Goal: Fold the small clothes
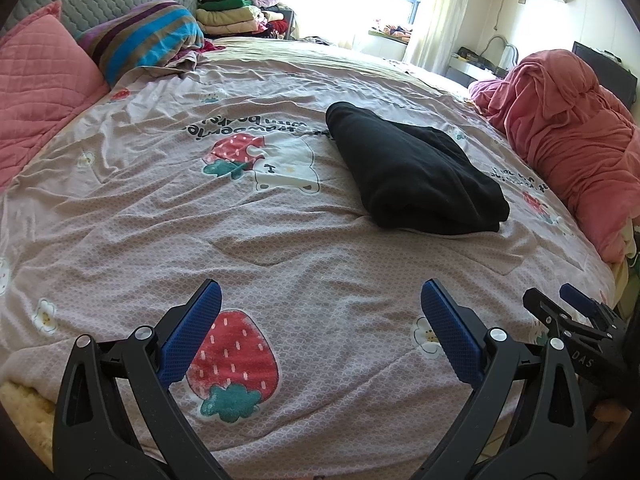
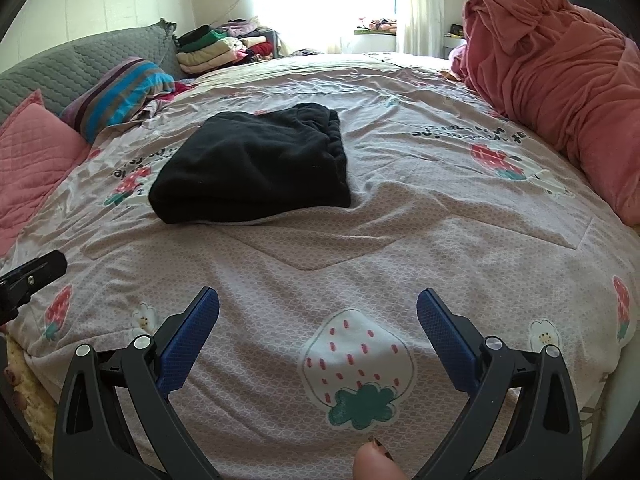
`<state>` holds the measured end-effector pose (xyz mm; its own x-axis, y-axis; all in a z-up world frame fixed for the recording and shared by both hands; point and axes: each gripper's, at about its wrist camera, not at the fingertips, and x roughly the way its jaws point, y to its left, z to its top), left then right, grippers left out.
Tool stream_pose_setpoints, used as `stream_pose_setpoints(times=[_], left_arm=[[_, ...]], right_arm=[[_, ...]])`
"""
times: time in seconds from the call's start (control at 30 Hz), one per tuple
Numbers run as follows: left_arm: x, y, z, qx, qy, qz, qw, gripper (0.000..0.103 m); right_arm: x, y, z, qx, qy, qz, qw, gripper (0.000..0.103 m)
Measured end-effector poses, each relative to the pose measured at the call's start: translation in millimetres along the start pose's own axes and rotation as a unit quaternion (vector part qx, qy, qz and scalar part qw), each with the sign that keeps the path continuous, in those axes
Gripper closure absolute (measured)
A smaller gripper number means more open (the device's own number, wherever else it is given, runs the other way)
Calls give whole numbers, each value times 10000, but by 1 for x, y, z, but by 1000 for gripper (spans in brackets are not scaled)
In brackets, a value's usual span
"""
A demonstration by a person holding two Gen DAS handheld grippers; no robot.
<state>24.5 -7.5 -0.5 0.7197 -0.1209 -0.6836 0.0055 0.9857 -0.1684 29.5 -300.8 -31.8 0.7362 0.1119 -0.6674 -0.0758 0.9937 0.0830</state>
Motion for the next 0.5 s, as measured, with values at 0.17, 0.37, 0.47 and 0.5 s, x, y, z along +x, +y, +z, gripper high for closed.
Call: stream_pose_setpoints(times=[0.17, 0.37, 0.47, 0.5], left_arm=[[-4, 1, -2, -96, -33, -14, 9999, 9], [-7, 48, 12, -894, -51, -55, 9960, 9], [-14, 104, 31, -1517, -250, 388, 9874, 9], [-17, 132, 39, -1767, -343, 765, 9807, 9]], right_arm=[[-2, -17, 0, 234, 23, -365, 9991, 4], [-12, -118, 0, 1471, 75, -1578, 9764, 4], [-25, -209, -14, 2300, 44, -2797, 9321, 4], [-30, -238, -19, 2520, 88, -3250, 9115, 4]])
